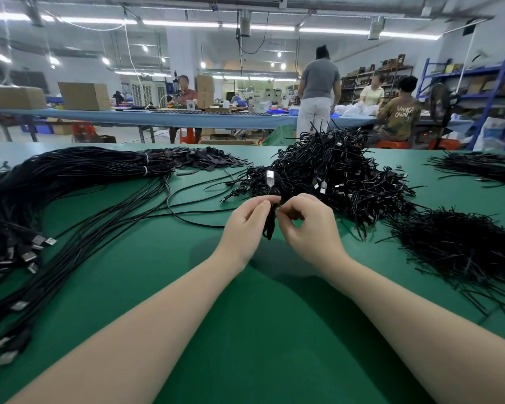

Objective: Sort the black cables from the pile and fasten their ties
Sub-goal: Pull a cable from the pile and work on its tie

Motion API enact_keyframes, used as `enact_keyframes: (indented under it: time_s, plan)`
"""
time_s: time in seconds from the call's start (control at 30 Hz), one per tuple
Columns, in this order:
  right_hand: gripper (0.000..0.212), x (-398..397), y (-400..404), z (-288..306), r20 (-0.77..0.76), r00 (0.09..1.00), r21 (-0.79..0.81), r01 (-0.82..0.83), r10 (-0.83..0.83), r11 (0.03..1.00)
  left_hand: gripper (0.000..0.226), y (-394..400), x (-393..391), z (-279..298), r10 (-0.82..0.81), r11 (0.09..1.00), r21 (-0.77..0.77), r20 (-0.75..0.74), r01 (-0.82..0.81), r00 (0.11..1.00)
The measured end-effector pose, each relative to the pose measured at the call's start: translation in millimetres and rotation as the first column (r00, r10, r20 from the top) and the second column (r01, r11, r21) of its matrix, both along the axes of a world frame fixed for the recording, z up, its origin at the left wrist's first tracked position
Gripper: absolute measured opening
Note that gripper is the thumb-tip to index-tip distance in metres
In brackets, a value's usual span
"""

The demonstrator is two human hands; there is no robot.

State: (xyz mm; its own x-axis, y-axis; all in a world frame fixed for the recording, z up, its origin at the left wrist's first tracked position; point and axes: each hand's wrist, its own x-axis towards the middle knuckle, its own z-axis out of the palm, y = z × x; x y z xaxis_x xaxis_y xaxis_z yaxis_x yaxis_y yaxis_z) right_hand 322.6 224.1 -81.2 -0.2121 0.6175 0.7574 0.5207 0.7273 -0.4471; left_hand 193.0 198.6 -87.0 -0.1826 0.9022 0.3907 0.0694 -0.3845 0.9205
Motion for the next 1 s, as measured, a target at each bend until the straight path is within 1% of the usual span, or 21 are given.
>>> enact_keyframes:
  time_s: [0.07,0.1,0.17,0.2,0.27,0.33,0.43,0.6,0.67,0.73,0.77,0.8,0.87,0.93,0.97,1.0]
  plan:
    - [0.011,-1,0,2,0.037,0.999,0.061,-0.012,0.009,0.998,0.028,1,-2,3,-0.023,0.995,-0.094,0.071,0.03,0.997]
    - [0.012,-1,-1,3,0.06,0.998,0.111,-0.008,0.002,0.994,0.028,1,-3,5,-0.054,0.984,-0.16,0.115,0.072,0.992]
    - [0.013,1,-1,3,0.11,0.993,0.219,0.007,-0.032,0.976,0.031,0,-7,9,-0.137,0.943,-0.272,0.208,0.192,0.968]
    - [0.012,2,0,3,0.127,0.991,0.257,0.012,-0.047,0.966,0.031,0,-10,10,-0.181,0.918,-0.302,0.258,0.257,0.949]
    - [0.011,2,0,2,0.114,0.992,0.251,0.016,-0.046,0.968,0.024,-2,-15,11,-0.234,0.877,-0.328,0.349,0.352,0.908]
    - [0.011,1,-1,-2,0.045,0.999,0.162,0.014,-0.021,0.987,0.02,-3,-18,9,-0.252,0.865,-0.323,0.383,0.385,0.889]
    - [0.009,-1,-1,-6,-0.023,1.0,0.013,0.021,-0.02,1.0,0.027,-3,-17,6,-0.255,0.908,-0.255,0.292,0.332,0.922]
    - [0.012,2,3,-7,-0.064,0.996,-0.137,0.06,-0.069,0.989,0.042,2,-12,-1,-0.212,0.957,-0.183,0.099,0.227,0.972]
    - [0.013,3,3,-7,-0.066,0.995,-0.178,0.063,-0.076,0.982,0.037,3,-11,-5,-0.163,0.978,-0.131,-0.005,0.161,0.987]
    - [0.013,3,3,-7,-0.049,0.996,-0.191,0.058,-0.068,0.98,0.025,5,-11,-8,-0.034,0.998,-0.055,-0.157,0.025,0.987]
    - [0.012,3,3,-8,-0.042,0.997,-0.193,0.052,-0.061,0.98,0.02,7,-12,-9,0.017,1.0,-0.02,-0.194,-0.021,0.981]
    - [0.012,2,3,-7,-0.038,0.998,-0.193,0.047,-0.056,0.98,0.016,8,-12,-10,0.033,0.999,-0.005,-0.187,-0.034,0.982]
    - [0.011,1,2,-6,-0.025,0.998,-0.16,0.046,-0.051,0.986,0.011,8,-12,-9,0.026,1.0,-0.011,-0.129,-0.028,0.991]
    - [0.011,0,-1,-4,0.002,0.999,-0.079,0.043,-0.043,0.996,0.021,8,-13,-6,0.093,0.995,-0.037,-0.098,-0.097,0.991]
    - [0.011,-1,-3,-2,0.029,0.999,-0.02,0.037,-0.037,0.999,0.03,8,-12,-5,0.113,0.99,-0.076,-0.062,-0.117,0.992]
    - [0.011,0,-5,0,0.076,0.996,0.063,0.034,-0.039,0.997,0.04,8,-11,-4,0.108,0.986,-0.13,0.013,-0.105,0.994]
